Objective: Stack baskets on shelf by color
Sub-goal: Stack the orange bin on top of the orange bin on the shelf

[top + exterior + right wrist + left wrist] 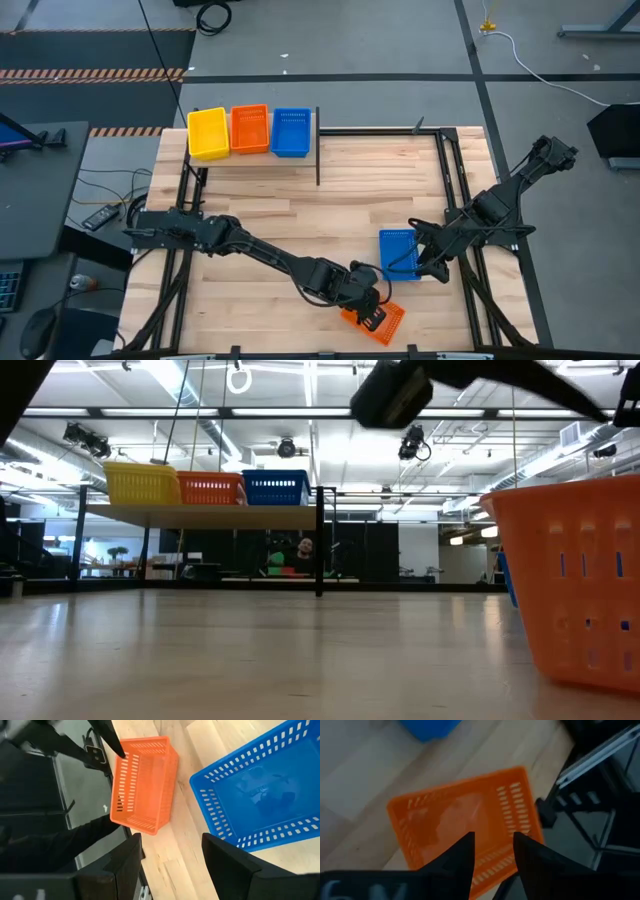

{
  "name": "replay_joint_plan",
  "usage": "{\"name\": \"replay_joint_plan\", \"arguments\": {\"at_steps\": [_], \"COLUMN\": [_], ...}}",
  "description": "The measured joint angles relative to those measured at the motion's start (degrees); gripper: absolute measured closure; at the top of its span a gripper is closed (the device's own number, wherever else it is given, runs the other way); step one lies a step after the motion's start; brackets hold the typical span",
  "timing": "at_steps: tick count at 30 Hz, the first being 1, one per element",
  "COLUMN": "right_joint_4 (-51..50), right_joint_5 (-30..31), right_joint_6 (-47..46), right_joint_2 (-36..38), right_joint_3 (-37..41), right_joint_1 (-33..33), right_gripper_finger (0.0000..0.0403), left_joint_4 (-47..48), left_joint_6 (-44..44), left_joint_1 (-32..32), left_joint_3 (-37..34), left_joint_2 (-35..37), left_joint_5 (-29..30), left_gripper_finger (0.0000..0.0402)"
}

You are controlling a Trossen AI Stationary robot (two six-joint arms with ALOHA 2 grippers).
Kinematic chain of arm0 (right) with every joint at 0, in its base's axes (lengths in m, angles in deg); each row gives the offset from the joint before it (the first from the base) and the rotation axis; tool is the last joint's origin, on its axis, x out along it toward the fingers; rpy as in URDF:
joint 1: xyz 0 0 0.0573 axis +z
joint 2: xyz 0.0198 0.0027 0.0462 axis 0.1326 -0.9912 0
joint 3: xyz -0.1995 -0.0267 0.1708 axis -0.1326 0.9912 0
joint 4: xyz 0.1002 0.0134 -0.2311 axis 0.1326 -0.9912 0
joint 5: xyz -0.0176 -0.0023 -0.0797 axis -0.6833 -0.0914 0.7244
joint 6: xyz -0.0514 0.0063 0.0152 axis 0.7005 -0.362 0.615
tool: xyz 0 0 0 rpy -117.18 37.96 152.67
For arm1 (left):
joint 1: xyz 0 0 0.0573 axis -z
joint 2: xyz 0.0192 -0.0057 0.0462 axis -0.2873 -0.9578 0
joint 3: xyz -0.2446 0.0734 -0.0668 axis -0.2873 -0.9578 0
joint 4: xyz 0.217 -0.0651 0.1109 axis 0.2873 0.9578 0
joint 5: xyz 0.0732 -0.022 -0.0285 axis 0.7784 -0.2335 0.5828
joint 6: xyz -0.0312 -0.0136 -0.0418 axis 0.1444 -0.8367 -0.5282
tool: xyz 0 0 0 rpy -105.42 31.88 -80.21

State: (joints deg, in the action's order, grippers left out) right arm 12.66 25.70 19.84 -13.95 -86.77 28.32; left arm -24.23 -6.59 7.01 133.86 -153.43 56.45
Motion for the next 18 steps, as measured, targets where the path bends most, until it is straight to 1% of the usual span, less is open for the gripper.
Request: {"name": "replay_joint_plan", "arguments": {"at_steps": [6,14,18], "right_joint_4": [-0.15,-0.17,-0.15], "right_joint_5": [-2.57,-3.34,-3.35], "right_joint_6": [0.58,2.14,2.85], "right_joint_2": [0.02,0.02,0.02], "right_joint_3": [0.0,0.0,0.0], "right_joint_1": [0.0,0.0,0.0], "right_gripper_finger": [0.0189,0.0189,0.0189], "left_joint_4": [0.97,1.59,5.68], "left_joint_6": [-0.68,-2.29,-3.44], "left_joint_1": [-0.16,-0.11,-0.13], "left_joint_3": [0.02,0.02,-0.07], "left_joint_2": [-1.18,-2.74,-3.12], "left_joint_5": [-5.45,-6.56,-7.53], "left_gripper_finger": [0.0269,0.0269,0.0269]}}
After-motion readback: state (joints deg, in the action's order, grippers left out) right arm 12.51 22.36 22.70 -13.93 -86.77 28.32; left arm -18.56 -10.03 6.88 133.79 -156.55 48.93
